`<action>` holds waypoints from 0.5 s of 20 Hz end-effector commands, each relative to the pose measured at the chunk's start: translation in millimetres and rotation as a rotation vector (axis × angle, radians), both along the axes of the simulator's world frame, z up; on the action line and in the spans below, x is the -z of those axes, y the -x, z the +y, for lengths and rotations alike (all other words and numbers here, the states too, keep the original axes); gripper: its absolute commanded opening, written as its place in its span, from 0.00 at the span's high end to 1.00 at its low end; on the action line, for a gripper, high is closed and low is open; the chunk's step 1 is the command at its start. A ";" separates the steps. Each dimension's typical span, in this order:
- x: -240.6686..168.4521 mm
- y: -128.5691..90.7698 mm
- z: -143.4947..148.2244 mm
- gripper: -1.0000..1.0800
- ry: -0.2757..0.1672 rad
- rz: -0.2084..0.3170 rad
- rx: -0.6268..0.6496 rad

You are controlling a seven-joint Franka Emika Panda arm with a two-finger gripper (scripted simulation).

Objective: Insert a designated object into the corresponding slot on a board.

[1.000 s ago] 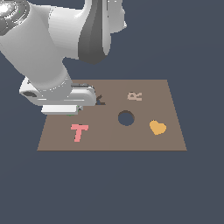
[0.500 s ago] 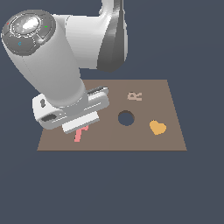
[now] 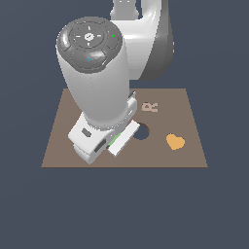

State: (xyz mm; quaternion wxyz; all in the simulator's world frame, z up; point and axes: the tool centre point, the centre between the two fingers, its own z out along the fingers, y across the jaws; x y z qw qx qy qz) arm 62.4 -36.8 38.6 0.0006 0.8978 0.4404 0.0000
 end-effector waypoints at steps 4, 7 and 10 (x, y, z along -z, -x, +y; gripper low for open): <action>-1.3 2.9 37.1 1.00 0.000 0.000 -0.246; -1.6 7.8 53.2 1.00 0.000 0.000 -0.355; -1.9 13.2 66.1 1.00 0.000 0.000 -0.445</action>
